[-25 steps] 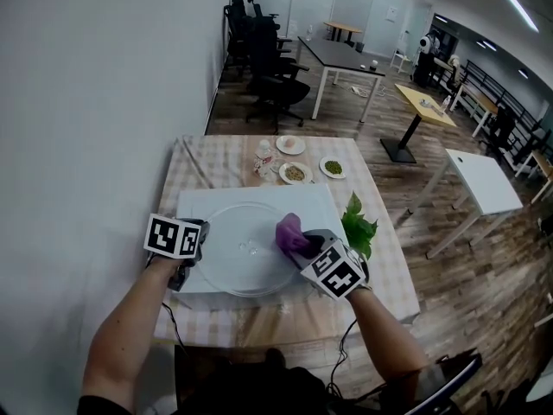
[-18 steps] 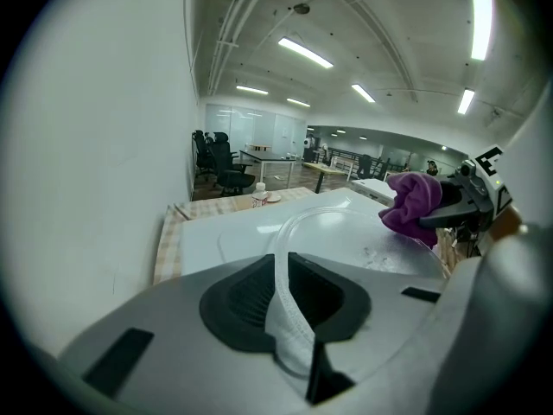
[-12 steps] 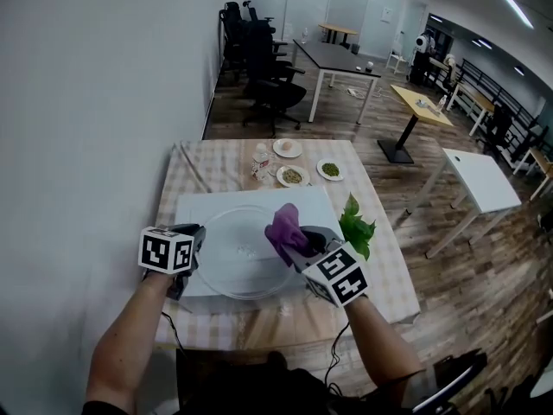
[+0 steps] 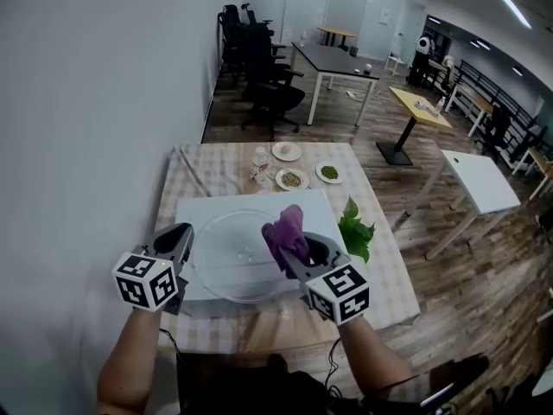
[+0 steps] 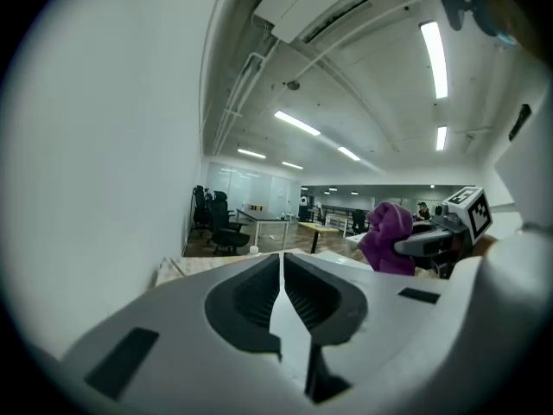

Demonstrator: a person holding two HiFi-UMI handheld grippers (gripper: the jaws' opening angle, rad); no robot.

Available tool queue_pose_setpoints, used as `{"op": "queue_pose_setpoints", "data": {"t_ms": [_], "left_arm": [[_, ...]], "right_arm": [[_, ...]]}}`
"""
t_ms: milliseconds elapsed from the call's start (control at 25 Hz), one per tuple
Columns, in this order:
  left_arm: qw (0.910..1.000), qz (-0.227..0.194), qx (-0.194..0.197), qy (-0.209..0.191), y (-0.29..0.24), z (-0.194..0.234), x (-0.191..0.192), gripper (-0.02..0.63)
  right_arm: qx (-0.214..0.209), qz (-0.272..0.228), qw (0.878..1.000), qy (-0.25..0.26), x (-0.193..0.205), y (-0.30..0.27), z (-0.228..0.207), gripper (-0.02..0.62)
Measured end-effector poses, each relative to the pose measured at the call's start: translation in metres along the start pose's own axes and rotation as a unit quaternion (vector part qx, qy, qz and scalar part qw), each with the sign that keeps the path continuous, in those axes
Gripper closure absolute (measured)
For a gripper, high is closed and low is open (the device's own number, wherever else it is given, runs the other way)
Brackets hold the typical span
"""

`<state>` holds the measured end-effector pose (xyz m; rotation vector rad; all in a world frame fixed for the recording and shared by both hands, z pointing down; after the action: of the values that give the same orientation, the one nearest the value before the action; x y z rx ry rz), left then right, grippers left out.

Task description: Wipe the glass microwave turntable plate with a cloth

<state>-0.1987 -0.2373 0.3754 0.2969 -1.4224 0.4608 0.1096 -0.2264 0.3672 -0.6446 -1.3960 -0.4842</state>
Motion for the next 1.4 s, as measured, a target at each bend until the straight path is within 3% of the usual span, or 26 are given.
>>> {"op": "queue_pose_setpoints", "data": {"t_ms": [240, 520, 640, 840, 1400], "left_arm": [[0.994, -0.101, -0.04, 0.012, 0.048, -0.025, 0.003, 0.597], [0.987, -0.144, -0.067, -0.027, 0.085, -0.052, -0.002, 0.598], [0.985, -0.153, -0.064, -0.046, 0.083, -0.06, -0.005, 0.598], [0.9854, -0.154, -0.064, -0.032, 0.081, -0.058, -0.005, 0.598], [0.9866, -0.15, -0.05, -0.039, 0.075, -0.063, -0.004, 0.598]], "right_arm": [[0.006, -0.023, 1.0, 0.008, -0.007, 0.01, 0.014, 0.475], [0.026, -0.063, 0.998, -0.01, -0.013, 0.019, 0.027, 0.481], [0.022, -0.063, 0.998, -0.013, -0.01, 0.018, 0.029, 0.485], [0.037, -0.069, 0.997, -0.019, -0.011, 0.02, 0.026, 0.485], [0.045, -0.063, 0.997, -0.012, -0.011, 0.024, 0.024, 0.485]]}}
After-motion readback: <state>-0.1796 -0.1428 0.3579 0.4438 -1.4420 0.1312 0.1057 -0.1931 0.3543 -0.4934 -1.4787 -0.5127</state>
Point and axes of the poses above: the fingertips, and each gripper's own axes: y backward along the fingers, z to its left, x out of its underside, the point moved 10 cm from there along y, backward along the fingers, and after that the axes turned 8 degrees about -z, right-handed, at the moved point
